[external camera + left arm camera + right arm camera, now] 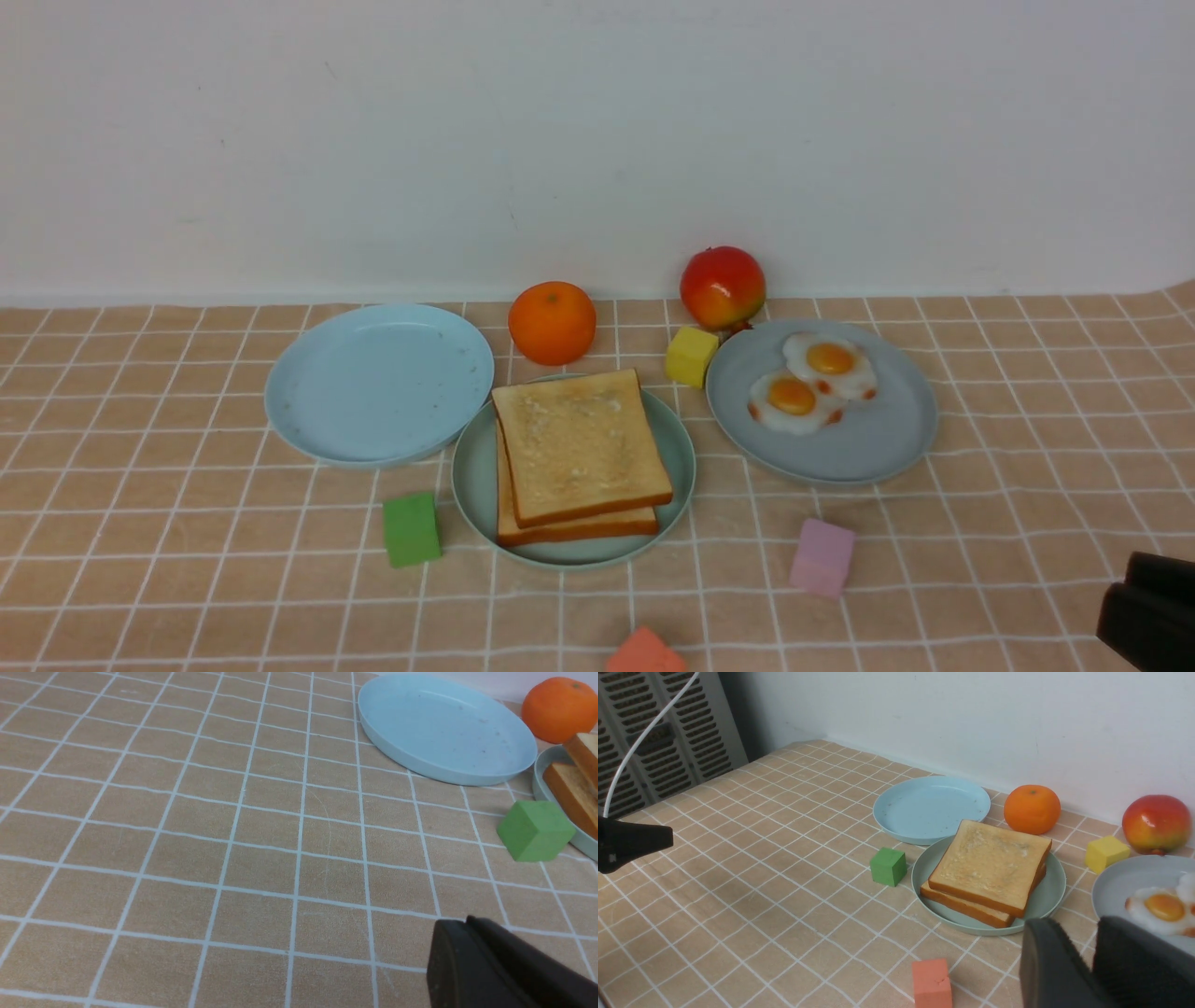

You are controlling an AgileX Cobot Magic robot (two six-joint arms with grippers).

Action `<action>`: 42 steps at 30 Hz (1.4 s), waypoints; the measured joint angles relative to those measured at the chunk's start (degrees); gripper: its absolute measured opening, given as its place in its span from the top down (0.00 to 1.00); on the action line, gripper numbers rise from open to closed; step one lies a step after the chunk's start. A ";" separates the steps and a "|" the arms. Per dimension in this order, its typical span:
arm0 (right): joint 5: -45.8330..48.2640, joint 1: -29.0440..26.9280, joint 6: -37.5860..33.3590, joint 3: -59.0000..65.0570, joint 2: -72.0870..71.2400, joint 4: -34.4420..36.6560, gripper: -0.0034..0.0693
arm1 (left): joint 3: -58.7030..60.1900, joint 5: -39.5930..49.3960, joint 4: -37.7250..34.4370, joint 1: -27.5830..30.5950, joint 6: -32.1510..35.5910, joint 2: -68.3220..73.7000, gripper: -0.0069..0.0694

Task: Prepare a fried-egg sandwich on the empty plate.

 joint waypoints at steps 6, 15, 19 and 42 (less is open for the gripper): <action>0.00 0.00 0.00 0.00 0.00 0.00 0.70 | 0.00 0.00 -0.02 0.00 0.00 0.00 0.87; 0.00 -0.07 0.00 1.82 -4.29 -0.23 0.69 | 0.00 0.00 -0.02 0.00 0.00 0.00 0.86; 1.06 -2.92 1.26 2.42 -8.84 -5.37 0.68 | 0.00 0.00 -0.02 0.00 0.00 0.00 0.86; -3.86 -13.11 40.66 25.66 -21.87 -46.46 0.65 | 0.05 -0.01 -0.02 0.00 0.00 -0.07 0.84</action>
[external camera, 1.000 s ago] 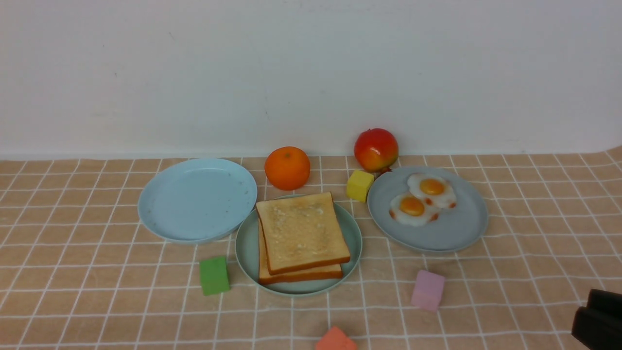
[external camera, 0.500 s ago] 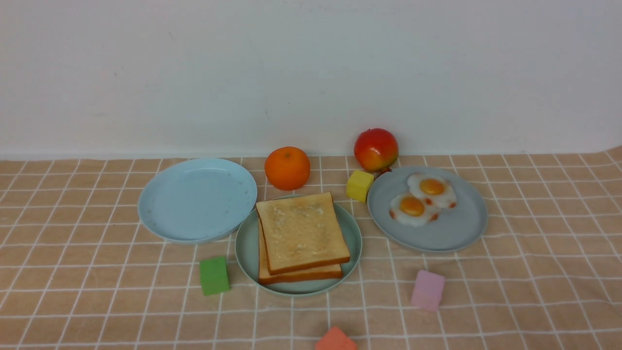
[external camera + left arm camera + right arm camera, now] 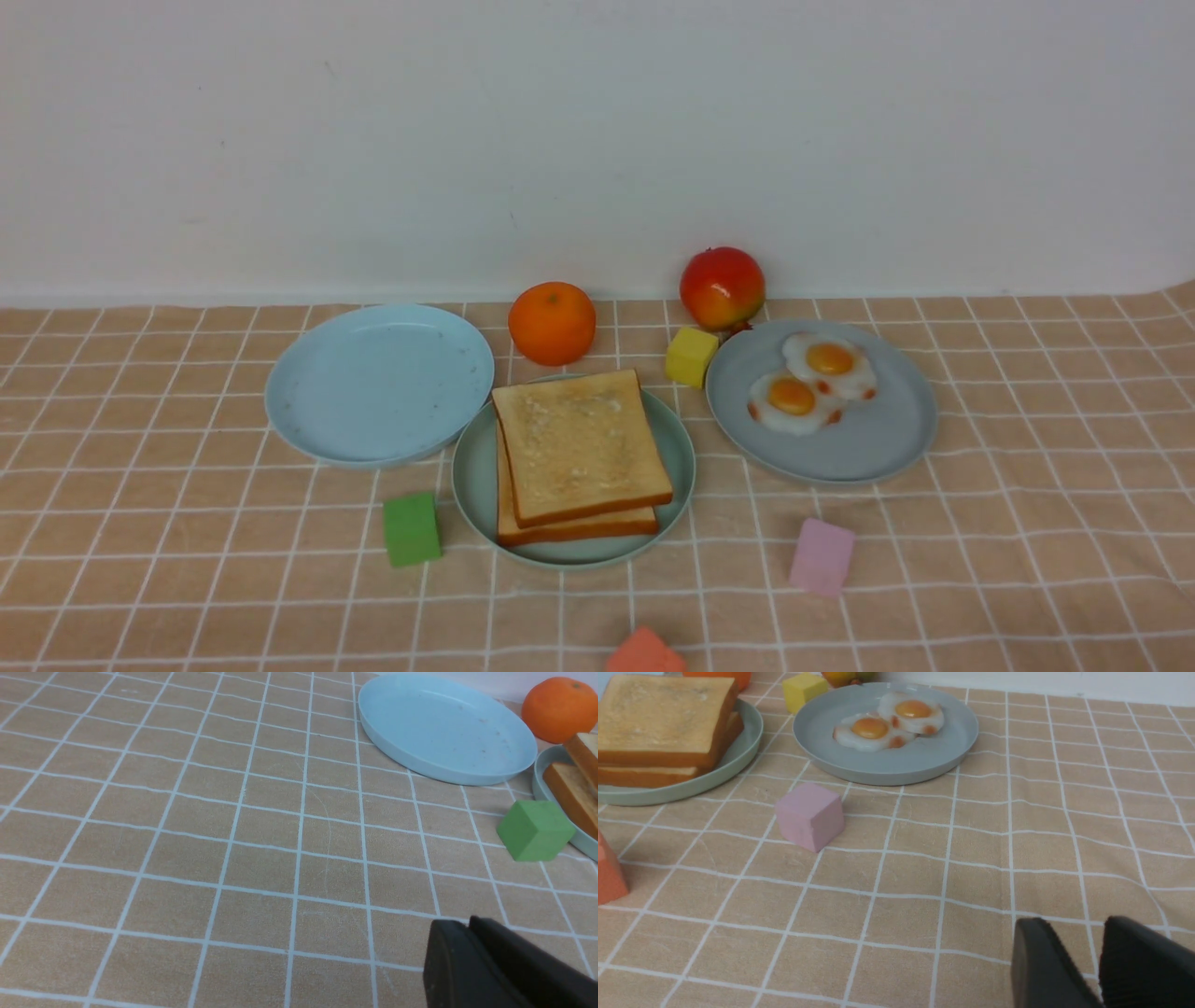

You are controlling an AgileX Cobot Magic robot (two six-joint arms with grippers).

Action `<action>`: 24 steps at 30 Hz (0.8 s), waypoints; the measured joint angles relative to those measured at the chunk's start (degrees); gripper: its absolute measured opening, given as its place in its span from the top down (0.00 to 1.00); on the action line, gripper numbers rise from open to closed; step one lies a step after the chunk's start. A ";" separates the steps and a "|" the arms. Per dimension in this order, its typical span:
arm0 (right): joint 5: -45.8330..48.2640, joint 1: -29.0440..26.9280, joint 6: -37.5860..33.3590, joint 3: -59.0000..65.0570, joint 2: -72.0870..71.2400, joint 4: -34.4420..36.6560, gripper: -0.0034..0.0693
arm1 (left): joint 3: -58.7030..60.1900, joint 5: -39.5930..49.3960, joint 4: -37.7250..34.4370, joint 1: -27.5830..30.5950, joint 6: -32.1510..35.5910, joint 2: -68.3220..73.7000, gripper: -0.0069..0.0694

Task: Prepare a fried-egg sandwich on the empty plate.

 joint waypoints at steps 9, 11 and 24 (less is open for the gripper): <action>-0.02 0.00 0.07 0.00 0.00 -0.02 0.63 | 0.00 0.06 0.00 0.00 0.00 0.00 0.83; -0.02 0.00 0.07 0.00 0.00 -0.06 0.63 | 0.00 0.06 0.00 0.00 0.00 0.00 0.83; -0.06 0.00 0.07 0.00 0.00 -0.06 0.62 | 0.00 0.06 0.00 0.00 0.00 0.00 0.82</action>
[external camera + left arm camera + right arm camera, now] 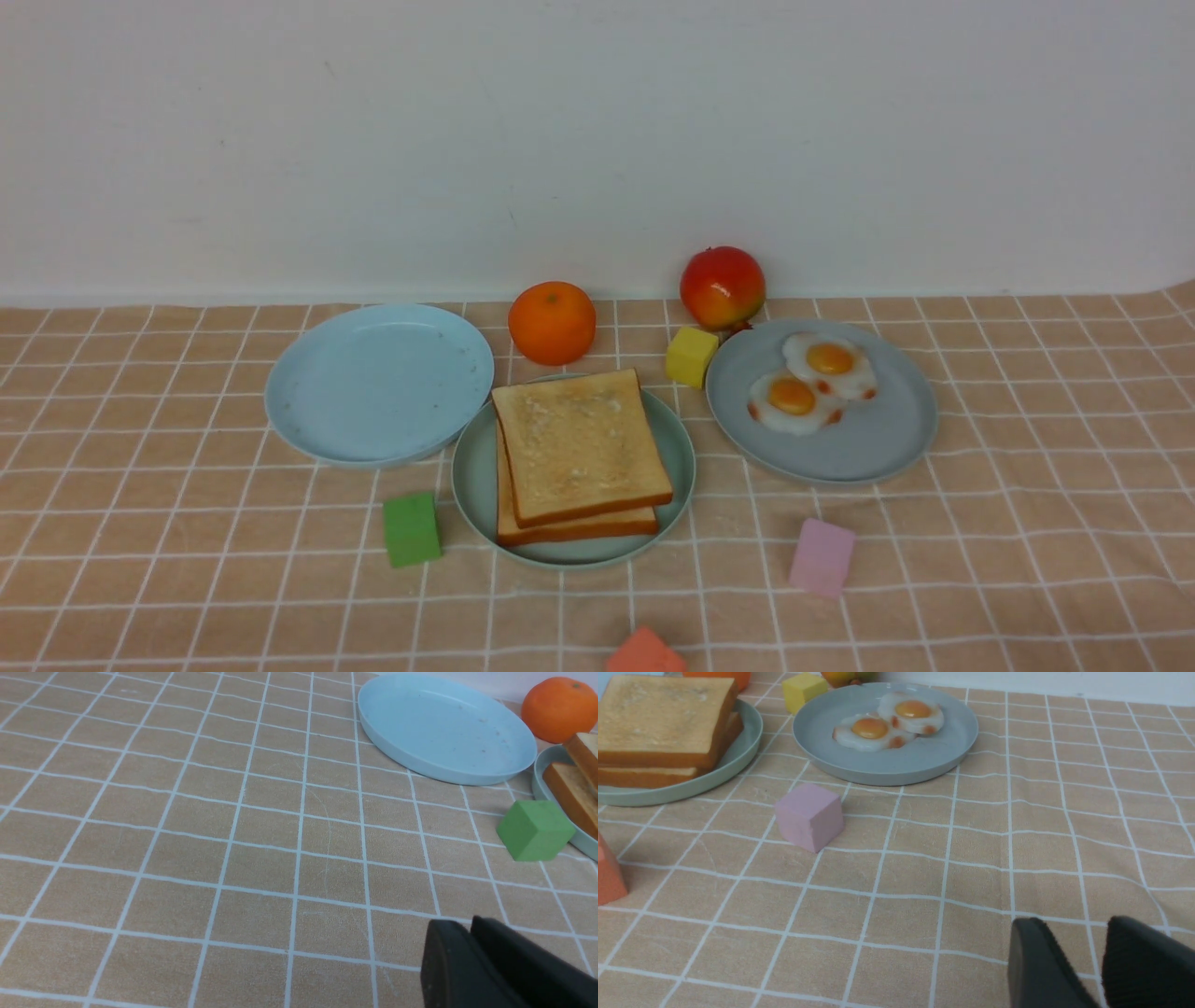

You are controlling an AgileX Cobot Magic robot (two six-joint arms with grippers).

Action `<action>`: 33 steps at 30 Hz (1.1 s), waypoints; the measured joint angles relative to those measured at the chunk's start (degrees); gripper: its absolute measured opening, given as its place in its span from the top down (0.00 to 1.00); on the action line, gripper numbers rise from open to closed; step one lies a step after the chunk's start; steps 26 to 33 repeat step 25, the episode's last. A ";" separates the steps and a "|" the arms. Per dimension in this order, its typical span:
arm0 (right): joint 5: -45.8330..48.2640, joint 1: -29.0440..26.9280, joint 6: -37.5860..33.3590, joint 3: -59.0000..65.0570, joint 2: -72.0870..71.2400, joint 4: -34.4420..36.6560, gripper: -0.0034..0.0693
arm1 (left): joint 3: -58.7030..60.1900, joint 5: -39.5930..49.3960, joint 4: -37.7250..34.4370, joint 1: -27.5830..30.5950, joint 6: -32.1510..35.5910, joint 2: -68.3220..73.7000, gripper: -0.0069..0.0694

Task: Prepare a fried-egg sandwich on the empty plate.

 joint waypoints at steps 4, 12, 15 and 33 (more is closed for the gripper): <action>0.00 0.00 0.00 0.00 0.00 0.00 0.62 | 0.00 0.00 0.00 0.00 0.00 0.00 0.81; 0.00 0.00 0.00 0.00 0.00 0.00 0.62 | 0.00 0.00 0.00 0.00 0.00 0.00 0.81; 0.00 0.00 0.00 0.00 0.00 0.00 0.62 | 0.00 0.00 0.00 0.00 0.00 0.00 0.81; 0.00 0.00 0.00 0.00 0.00 0.00 0.62 | 0.00 0.00 0.00 0.00 0.00 0.00 0.80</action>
